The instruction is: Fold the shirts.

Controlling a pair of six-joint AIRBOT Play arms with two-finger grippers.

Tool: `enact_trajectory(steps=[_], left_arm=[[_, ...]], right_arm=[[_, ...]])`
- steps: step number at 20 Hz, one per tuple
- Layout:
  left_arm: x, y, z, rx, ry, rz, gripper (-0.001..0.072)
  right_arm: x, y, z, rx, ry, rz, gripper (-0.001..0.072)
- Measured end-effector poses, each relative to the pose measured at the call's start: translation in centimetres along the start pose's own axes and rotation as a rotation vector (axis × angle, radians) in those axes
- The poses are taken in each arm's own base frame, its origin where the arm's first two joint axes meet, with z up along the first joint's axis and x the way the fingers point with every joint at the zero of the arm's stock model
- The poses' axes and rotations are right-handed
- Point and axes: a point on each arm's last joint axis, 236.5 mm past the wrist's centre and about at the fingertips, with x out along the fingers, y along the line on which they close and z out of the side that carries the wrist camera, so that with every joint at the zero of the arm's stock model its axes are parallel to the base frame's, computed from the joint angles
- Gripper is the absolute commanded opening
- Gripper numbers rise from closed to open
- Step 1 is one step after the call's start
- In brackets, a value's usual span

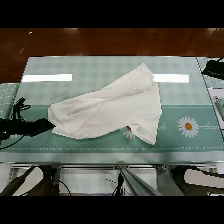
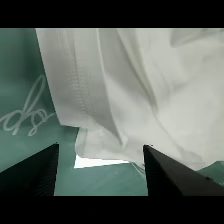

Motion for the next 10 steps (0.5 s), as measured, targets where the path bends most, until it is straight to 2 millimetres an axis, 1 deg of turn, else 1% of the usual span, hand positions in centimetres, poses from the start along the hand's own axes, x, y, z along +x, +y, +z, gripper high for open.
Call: enact_trajectory(steps=[3, 4, 5, 6, 7, 8, 10], left_arm=[[1.1, 0.0, -0.5, -0.002, 0.043, -0.012, 0.059], [1.7, -0.4, -0.9, -0.001, 0.072, -0.03, 0.0565], [2.4, -0.9, -1.2, -0.002, 0.095, -0.05, 0.0471], [3.1, -1.2, -1.4, 0.004, 0.119, -0.055, 0.0337], [3.7, -1.3, -1.3, 0.007, 0.126, -0.055, 0.014], [4.3, -1.4, -1.0, 0.009, 0.126, -0.05, 0.0028], [5.0, -2.0, -0.4, 0.001, 0.12, -0.057, 0.0026]], right_arm=[[0.0, 0.1, -0.4, -0.001, 0.016, 0.005, 0.0431], [0.0, 0.2, -0.5, -0.001, 0.021, 0.007, 0.0431], [0.0, 0.2, -0.7, -0.001, 0.028, 0.008, 0.043], [0.0, 0.2, -0.8, -0.001, 0.036, 0.01, 0.043], [0.0, 0.3, -1.0, -0.001, 0.044, 0.011, 0.0431], [0.0, 0.3, -1.3, 0.0, 0.055, 0.013, 0.0431], [-0.1, 0.3, -1.8, -0.001, 0.077, 0.015, 0.0431]])
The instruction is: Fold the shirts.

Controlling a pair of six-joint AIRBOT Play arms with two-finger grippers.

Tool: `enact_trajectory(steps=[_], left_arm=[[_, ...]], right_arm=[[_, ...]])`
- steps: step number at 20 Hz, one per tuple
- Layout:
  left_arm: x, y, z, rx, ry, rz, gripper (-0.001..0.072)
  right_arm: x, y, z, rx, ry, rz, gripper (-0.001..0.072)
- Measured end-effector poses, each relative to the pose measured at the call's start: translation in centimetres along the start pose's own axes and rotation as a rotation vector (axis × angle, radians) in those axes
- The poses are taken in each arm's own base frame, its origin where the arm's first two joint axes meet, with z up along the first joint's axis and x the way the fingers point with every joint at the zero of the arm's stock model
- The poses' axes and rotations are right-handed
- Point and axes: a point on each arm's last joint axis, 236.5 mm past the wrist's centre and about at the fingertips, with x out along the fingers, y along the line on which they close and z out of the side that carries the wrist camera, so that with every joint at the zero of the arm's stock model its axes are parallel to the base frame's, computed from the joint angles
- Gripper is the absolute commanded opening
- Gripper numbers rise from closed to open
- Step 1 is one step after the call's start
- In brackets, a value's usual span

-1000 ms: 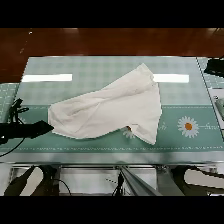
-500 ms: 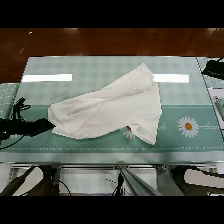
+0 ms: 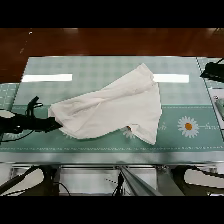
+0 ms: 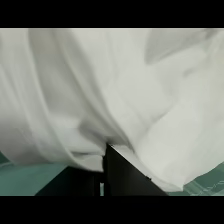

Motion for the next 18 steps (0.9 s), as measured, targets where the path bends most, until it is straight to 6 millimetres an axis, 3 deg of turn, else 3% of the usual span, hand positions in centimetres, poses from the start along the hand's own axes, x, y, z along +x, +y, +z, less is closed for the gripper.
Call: enact_trajectory(steps=[4, 6, 7, 10, 15, 18], left_arm=[[0.2, -0.5, 0.7, 0.009, -0.004, 0.001, 0.0025], [0.0, -0.7, 0.8, 0.019, -0.005, 0.002, 0.0025], [-0.1, -0.9, 0.7, 0.027, -0.002, 0.002, 0.0026], [-0.8, -1.4, 0.2, 0.053, 0.007, -0.001, 0.0026], [-1.4, -2.5, 0.1, 0.065, 0.002, -0.026, 0.0026], [-1.5, -2.8, -0.2, 0.065, 0.012, -0.036, 0.0026]], right_arm=[[0.0, -0.7, -0.7, -0.009, 0.029, -0.029, 0.0442], [0.3, -1.3, -1.5, -0.007, 0.058, -0.043, 0.0522], [0.7, -1.7, -2.4, 0.001, 0.084, -0.043, 0.0554], [2.9, -1.6, -6.5, 0.047, 0.201, 0.023, 0.0554], [7.3, 2.4, -14.5, 0.091, 0.391, 0.201, 0.0543], [9.2, 6.0, -16.2, 0.09, 0.399, 0.276, 0.0543]])
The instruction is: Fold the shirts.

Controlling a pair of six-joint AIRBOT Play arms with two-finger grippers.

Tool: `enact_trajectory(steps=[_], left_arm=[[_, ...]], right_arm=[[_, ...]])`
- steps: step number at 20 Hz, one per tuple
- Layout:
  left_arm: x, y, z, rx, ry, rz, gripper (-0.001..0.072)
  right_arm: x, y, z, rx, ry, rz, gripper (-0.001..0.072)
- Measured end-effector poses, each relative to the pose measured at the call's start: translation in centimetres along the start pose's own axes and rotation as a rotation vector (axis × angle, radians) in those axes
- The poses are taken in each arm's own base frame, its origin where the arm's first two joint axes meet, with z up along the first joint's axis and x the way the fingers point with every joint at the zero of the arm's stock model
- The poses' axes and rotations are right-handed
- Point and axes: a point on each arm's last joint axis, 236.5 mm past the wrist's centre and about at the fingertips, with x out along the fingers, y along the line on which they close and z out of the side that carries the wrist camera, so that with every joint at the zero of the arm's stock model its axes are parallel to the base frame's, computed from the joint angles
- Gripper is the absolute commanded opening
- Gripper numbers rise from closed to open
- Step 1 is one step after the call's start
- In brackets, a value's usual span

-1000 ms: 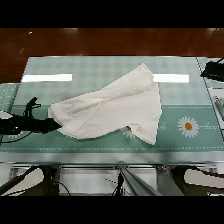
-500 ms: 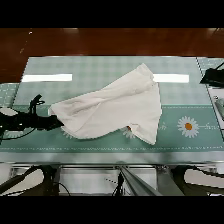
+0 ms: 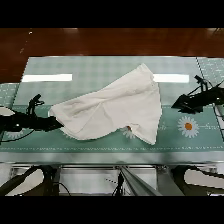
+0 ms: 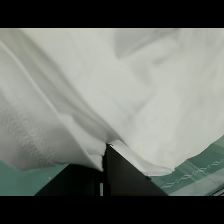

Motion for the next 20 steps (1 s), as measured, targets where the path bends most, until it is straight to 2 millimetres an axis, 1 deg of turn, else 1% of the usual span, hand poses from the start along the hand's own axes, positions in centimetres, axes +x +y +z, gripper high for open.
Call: enact_trajectory(steps=[4, 5, 6, 9, 10, 11, 12, 14, 15, 16, 17, 18, 19, 20], left_arm=[[0.0, -0.2, -0.1, 0.001, 0.002, -0.006, 0.0026], [0.0, -0.2, -0.1, 0.0, 0.002, -0.007, 0.0026], [0.0, -0.2, -0.1, 0.001, 0.003, -0.008, 0.0026], [0.0, -0.2, -0.1, 0.001, 0.004, -0.009, 0.0026], [0.0, -0.3, -0.1, 0.002, 0.004, -0.009, 0.0026], [-0.1, -0.3, -0.1, 0.002, 0.004, -0.009, 0.0026], [0.0, -0.3, -0.1, 0.002, 0.004, -0.009, 0.0026], [-0.1, -0.3, 0.0, 0.004, 0.002, -0.009, 0.0025], [-0.3, -0.4, 0.2, 0.011, -0.002, -0.01, 0.0025], [-0.9, -0.8, 0.8, 0.029, -0.023, -0.011, 0.0025], [-1.7, -1.4, 2.0, 0.054, -0.062, -0.012, 0.0025], [-3.2, -2.3, 3.6, 0.093, -0.122, -0.009, 0.0025], [-5.2, -3.6, 5.5, 0.137, -0.202, -0.007, 0.0025], [-8.1, -5.4, 8.1, 0.195, -0.317, -0.001, 0.0025]], right_arm=[[3.1, 3.9, 1.0, -0.047, -0.052, 0.021, 0.0542], [3.9, 4.8, 1.1, -0.051, -0.057, 0.021, 0.0527], [4.7, 5.4, 1.1, -0.05, -0.058, 0.018, 0.0527], [6.8, 7.4, 0.3, -0.041, -0.022, 0.026, 0.0527], [7.3, 7.8, 0.1, -0.041, -0.016, 0.023, 0.0472], [7.6, 8.1, 0.0, -0.043, -0.013, 0.022, 0.028], [8.1, 8.3, -0.3, -0.042, -0.005, 0.019, 0.0038], [8.2, 8.9, -0.4, -0.039, -0.003, 0.03, 0.003], [8.1, 9.3, -0.5, -0.048, -0.005, 0.041, 0.003], [7.4, 10.1, -0.4, -0.077, -0.015, 0.057, 0.003], [6.1, 11.6, 0.3, -0.113, -0.051, 0.091, 0.003], [4.4, 13.0, 1.0, -0.162, -0.097, 0.117, 0.003], [2.0, 14.8, 1.7, -0.235, -0.152, 0.141, 0.003], [-1.0, 16.6, 2.9, -0.307, -0.238, 0.16, 0.003]])
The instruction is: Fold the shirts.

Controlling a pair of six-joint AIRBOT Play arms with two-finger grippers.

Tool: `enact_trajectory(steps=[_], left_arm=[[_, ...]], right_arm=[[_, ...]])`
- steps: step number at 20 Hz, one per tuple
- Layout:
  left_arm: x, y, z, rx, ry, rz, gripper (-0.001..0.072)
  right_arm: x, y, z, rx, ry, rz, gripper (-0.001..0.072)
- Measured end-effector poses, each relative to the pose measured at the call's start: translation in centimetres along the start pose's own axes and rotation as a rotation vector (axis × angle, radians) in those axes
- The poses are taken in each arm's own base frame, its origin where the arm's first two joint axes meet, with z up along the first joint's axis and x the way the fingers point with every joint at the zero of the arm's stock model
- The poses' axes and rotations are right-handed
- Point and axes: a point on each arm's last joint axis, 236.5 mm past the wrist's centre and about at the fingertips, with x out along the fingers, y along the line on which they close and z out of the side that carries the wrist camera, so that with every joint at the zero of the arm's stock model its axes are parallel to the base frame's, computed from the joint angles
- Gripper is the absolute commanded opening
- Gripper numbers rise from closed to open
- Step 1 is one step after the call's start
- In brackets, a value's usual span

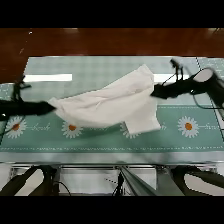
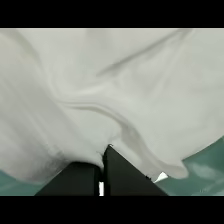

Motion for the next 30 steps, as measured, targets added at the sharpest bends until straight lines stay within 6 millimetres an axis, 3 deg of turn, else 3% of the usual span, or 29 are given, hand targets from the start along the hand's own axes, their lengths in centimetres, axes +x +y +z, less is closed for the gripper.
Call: enact_trajectory(steps=[2, 4, 5, 7, 9, 11, 12, 15, 18, 24, 30], left_arm=[[-5.7, -3.7, 7.1, 0.137, -0.247, 0.021, 0.0025], [-13.4, -8.9, 12.6, 0.287, -0.499, 0.05, 0.0025], [-17.6, -11.8, 14.3, 0.361, -0.62, 0.068, 0.0025], [-24.7, -17.0, 15.8, 0.48, -0.815, 0.093, 0.0025], [-30.8, -21.7, 15.3, 0.575, -0.973, 0.107, 0.0025], [-34.6, -25.1, 13.9, 0.627, -1.075, 0.105, 0.0025], [-36.0, -26.4, 13.0, 0.648, -1.11, 0.103, 0.0025], [-38.7, -29.1, 10.7, 0.668, -1.188, 0.082, 0.0025], [-40.0, -30.4, 9.3, 0.639, -1.224, 0.043, 0.0025], [-38.8, -30.7, 8.3, 0.606, -1.158, -0.001, 0.0026], [-37.0, -30.9, 6.6, 0.612, -1.063, -0.02, 0.0025]], right_arm=[[-6.3, 4.3, 4.9, -0.162, -0.204, 0.013, 0.003], [-14.9, 9.3, 9.6, -0.304, -0.479, 0.012, 0.003], [-19.9, 11.9, 11.4, -0.367, -0.632, 0.004, 0.003], [-30.2, 16.5, 13.0, -0.469, -0.931, -0.021, 0.003], [-38.8, 19.9, 12.3, -0.548, -1.162, -0.06, 0.003], [-44.3, 21.9, 10.4, -0.593, -1.292, -0.088, 0.003], [-45.8, 22.5, 9.4, -0.607, -1.32, -0.101, 0.003], [-48.0, 23.3, 7.2, -0.63, -1.342, -0.124, 0.003], [-48.3, 22.8, 6.2, -0.628, -1.321, -0.17, 0.003], [-47.0, 20.2, 5.5, -0.576, -1.225, -0.264, 0.003], [-46.4, 18.8, 4.1, -0.558, -1.157, -0.316, 0.003]])
